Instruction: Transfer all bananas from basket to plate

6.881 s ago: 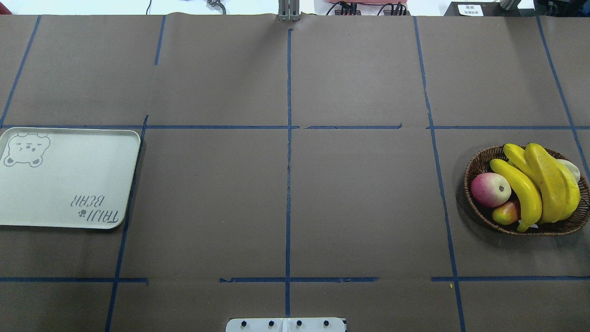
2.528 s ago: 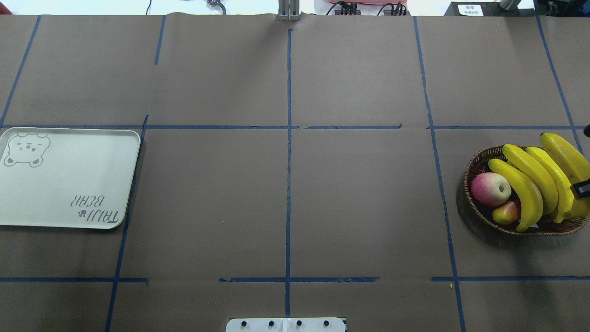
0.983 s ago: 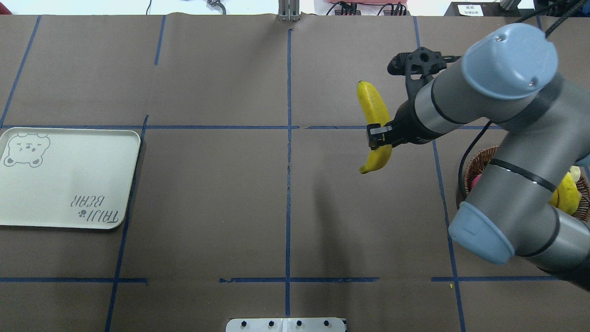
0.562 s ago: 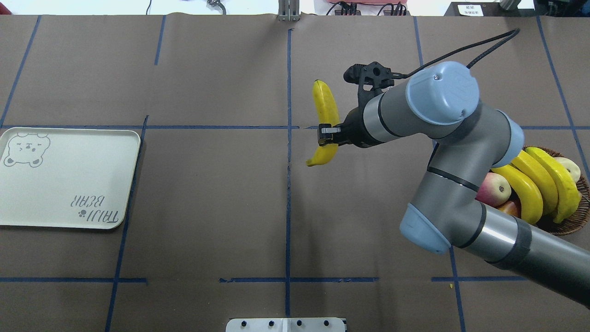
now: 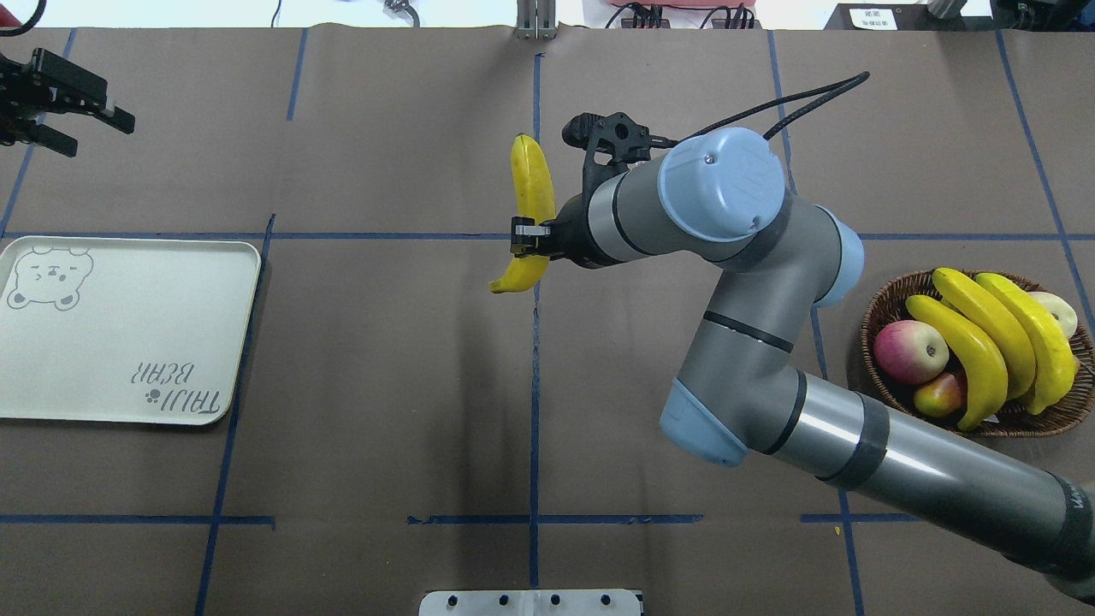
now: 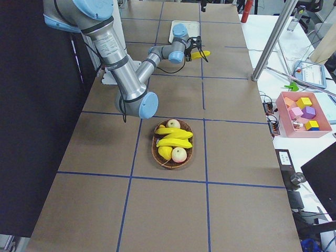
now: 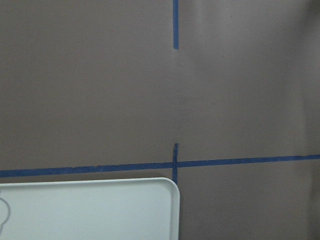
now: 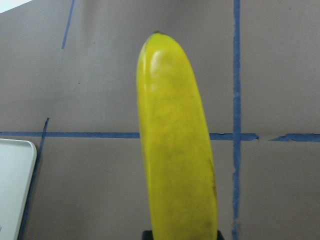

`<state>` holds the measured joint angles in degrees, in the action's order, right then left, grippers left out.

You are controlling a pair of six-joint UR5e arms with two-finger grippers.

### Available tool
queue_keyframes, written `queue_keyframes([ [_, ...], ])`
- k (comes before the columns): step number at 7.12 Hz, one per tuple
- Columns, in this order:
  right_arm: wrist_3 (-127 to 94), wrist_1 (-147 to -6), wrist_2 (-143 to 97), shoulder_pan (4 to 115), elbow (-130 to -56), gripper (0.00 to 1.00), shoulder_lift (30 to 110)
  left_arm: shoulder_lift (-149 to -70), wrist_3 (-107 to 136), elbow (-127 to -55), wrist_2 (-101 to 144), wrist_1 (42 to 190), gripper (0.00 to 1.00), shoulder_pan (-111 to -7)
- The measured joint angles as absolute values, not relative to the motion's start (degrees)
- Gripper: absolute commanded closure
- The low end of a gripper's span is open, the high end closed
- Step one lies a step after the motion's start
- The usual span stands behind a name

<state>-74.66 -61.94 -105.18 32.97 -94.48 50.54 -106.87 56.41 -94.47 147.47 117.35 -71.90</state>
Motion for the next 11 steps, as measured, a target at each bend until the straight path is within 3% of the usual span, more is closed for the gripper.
queue_keyframes([
  [4, -79.14, -61.59, -100.95, 29.96, -86.09, 0.99, 40.69, -114.30, 77.05, -95.08, 141.15, 125.24, 0.00, -63.57],
  [11, -79.54, -61.27, -100.21, 27.75, -85.34, 0.99, 37.06, -121.21, 84.34, -94.59, 130.66, 128.58, 0.02, -52.62],
])
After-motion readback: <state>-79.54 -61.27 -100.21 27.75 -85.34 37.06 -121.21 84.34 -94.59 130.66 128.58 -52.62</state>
